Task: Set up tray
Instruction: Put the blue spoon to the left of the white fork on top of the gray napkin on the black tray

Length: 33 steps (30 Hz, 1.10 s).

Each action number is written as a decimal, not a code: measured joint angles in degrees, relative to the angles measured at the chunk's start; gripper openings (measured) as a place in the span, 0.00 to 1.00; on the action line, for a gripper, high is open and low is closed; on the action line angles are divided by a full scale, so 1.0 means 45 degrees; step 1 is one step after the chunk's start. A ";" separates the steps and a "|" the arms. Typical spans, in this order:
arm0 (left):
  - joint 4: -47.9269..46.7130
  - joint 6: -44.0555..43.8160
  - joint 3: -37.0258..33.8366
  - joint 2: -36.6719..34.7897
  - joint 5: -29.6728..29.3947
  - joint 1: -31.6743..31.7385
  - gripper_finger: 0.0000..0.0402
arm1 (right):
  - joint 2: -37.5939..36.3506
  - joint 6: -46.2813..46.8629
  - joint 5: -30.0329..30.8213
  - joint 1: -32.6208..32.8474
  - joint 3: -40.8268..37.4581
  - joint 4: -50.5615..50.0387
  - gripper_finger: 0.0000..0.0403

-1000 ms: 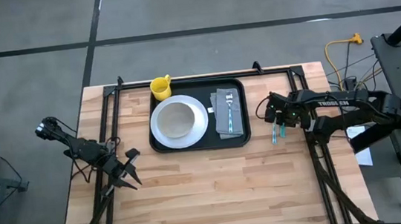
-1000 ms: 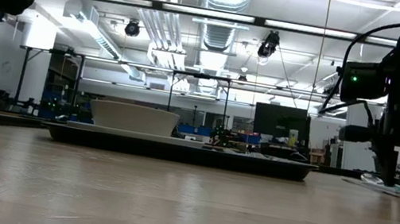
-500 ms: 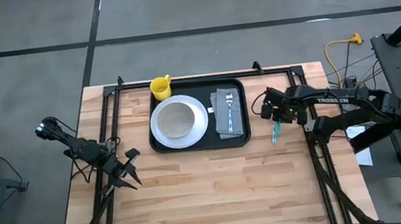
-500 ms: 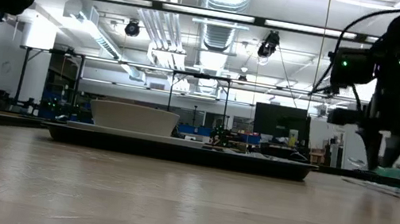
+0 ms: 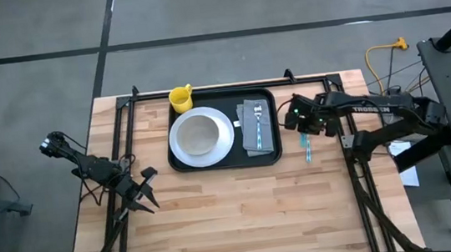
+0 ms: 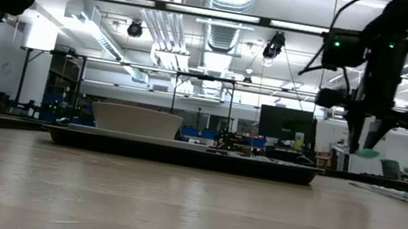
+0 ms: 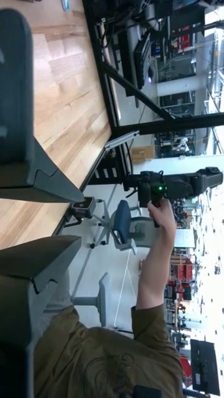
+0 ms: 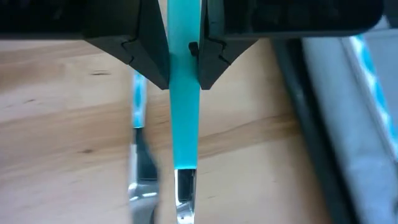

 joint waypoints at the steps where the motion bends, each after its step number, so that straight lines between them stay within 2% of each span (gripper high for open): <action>1: -0.0003 0.0000 0.0000 0.0002 0.0003 0.0000 0.19 | 0.0269 0.0006 0.0004 0.0093 0.0230 0.0010 0.12; 8: 0.0000 0.0000 0.0000 -0.0003 0.0000 0.0000 0.19 | 0.2702 -0.0005 -0.0019 0.0543 0.2178 0.0009 0.12; 24: 0.0000 0.0000 0.0000 0.0002 0.0005 0.0000 0.19 | 0.8081 -0.1124 -0.0359 0.0892 0.7917 -0.0005 0.12; 33: 0.0000 0.0000 0.0000 0.0002 0.0001 0.0000 0.19 | 0.9564 -0.1131 -0.0610 0.1134 0.9181 -0.0325 0.12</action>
